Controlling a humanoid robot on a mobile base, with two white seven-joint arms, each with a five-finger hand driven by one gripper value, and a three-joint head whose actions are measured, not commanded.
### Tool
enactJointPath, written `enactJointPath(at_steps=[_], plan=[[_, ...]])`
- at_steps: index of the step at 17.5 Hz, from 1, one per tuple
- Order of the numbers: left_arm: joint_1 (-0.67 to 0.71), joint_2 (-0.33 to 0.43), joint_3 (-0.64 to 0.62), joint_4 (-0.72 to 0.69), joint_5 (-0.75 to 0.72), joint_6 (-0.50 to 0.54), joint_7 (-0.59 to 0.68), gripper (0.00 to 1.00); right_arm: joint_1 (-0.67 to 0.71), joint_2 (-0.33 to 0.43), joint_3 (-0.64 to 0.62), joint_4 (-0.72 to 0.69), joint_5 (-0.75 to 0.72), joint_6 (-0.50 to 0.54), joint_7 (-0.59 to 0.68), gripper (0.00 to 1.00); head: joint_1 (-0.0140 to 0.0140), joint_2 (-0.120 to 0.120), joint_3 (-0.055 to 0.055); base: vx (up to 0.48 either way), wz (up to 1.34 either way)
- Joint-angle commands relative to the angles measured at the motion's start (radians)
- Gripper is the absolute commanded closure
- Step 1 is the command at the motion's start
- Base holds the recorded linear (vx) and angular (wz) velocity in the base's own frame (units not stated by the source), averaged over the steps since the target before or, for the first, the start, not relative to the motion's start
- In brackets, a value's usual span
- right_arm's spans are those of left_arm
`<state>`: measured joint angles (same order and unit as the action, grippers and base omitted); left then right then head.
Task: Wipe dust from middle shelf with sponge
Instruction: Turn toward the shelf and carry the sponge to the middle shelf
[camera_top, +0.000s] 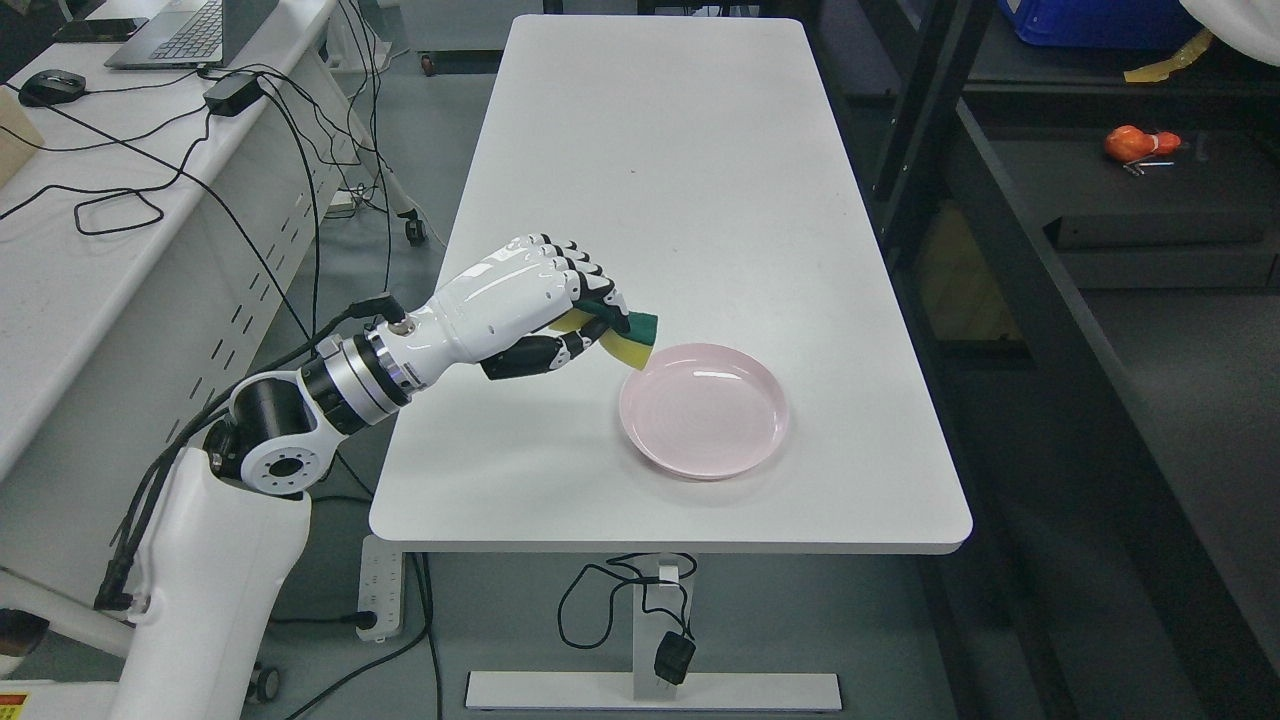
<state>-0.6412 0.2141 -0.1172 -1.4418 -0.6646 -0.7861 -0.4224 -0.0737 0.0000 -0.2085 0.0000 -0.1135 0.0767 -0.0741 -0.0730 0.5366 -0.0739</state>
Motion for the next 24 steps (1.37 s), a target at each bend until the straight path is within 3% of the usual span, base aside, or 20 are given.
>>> enactJointPath(at_steps=[1, 18, 24], plan=[[0.006, -0.015, 0.036, -0.042, 0.0, 0.001, 0.001, 1.0, 0.0, -0.017, 0.0, -0.017, 0.0, 0.0, 0.0, 0.0, 0.0, 0.0, 0.0, -0.165, -0.06], [-0.018, -0.041, 0.033, -0.042, 0.0, 0.001, 0.001, 1.0, 0.0, -0.017, 0.0, -0.017, 0.0, 0.0, 0.0, 0.0, 0.0, 0.0, 0.0, -0.191, -0.46], [-0.054, -0.113, -0.018, -0.04, -0.006, 0.001, -0.001, 1.0, 0.0, -0.017, 0.0, -0.017, 0.0, 0.0, 0.0, 0.0, 0.0, 0.0, 0.0, -0.234, -0.54]])
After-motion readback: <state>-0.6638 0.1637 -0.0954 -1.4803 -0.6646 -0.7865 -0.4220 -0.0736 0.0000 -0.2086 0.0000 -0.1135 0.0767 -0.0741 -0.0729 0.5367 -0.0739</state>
